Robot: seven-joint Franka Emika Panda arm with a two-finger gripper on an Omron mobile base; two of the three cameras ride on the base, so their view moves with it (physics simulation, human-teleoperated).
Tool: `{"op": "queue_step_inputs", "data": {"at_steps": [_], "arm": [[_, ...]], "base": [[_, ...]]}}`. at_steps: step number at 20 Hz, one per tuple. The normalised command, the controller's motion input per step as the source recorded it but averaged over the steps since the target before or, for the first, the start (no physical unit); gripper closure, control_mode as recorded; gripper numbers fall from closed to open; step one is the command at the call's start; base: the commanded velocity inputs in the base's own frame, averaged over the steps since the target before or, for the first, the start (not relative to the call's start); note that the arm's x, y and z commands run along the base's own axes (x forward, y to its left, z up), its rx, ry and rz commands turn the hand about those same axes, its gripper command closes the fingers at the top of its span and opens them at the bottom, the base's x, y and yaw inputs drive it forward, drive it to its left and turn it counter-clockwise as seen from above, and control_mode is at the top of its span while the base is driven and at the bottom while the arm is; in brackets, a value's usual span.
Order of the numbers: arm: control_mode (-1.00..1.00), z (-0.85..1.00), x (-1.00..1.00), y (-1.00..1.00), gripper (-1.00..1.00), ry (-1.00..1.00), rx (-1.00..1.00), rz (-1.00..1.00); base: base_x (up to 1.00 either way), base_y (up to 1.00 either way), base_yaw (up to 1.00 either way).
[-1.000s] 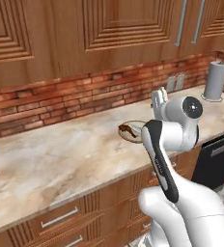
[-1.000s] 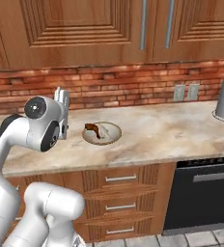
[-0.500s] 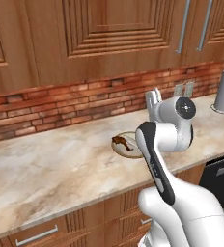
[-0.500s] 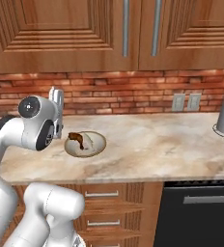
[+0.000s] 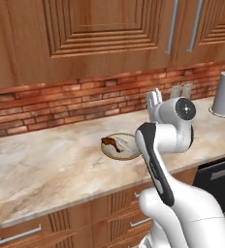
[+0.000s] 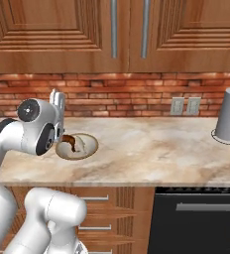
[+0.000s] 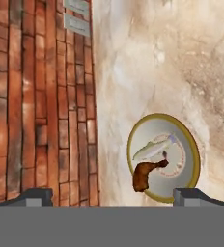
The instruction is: Place the bowl with the bell pepper and cucumber on the second highest shelf of the fridge. Place the bowl with the fish and chicken drumstick on the top shelf of the fridge.
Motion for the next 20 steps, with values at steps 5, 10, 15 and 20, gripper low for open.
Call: {"op": "queue_step_inputs", "data": {"at_steps": [5,10,15,20], "arm": [[-1.0,-0.16,0.16,-0.39,-1.0,0.07,0.01,0.26],[-1.0,-0.78,0.53,-0.72,-1.0,0.4,0.04,0.45],[-1.0,-0.28,0.31,-0.1,-1.0,0.27,0.0,0.21],[-1.0,-0.84,0.0,0.0,-1.0,0.0,0.0,0.15]], "base": [[0.0,-0.17,0.17],[0.0,0.0,0.0],[0.0,0.0,0.0],[0.0,0.0,0.0]]}}
